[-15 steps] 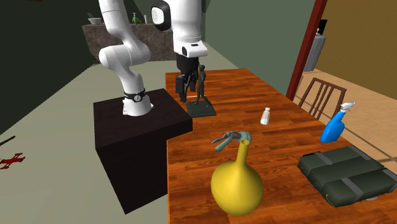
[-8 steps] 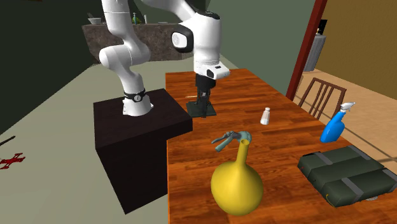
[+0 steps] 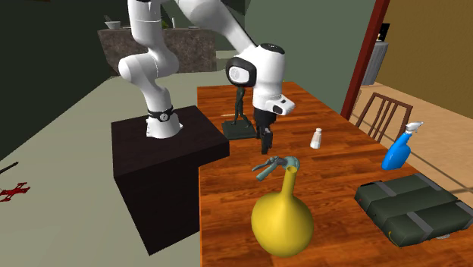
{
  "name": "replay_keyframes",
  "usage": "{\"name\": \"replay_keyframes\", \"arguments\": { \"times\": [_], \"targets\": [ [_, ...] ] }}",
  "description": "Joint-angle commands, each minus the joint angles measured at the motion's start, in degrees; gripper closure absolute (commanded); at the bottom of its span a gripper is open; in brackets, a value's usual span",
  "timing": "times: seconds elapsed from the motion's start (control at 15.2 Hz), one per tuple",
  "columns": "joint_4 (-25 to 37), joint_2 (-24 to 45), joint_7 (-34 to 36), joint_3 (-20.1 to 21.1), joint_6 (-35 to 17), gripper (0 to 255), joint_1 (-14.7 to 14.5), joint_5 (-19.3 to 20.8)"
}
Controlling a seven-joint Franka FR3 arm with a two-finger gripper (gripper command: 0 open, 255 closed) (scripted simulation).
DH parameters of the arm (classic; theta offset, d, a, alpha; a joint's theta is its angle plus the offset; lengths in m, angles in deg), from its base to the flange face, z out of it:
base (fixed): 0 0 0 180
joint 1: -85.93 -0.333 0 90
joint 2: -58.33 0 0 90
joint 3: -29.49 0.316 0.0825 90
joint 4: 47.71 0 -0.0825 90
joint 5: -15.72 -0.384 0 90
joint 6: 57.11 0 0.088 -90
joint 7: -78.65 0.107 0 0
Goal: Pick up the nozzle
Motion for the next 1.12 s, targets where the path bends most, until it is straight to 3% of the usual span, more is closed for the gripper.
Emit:
{"name": "replay_keyframes", "arguments": {
  "times": [0.0,0.4,1.06],
  "targets": [
    [1.51,3.39,-0.7,0.71,-1.67,0,-1.2,1.25],
    [7.63,13.86,-3.27,1.84,-5.22,0,-4.86,5.48],
    [8.98,19.45,-2.52,0.54,-9.38,0,-6.13,7.26]
  ]
}}
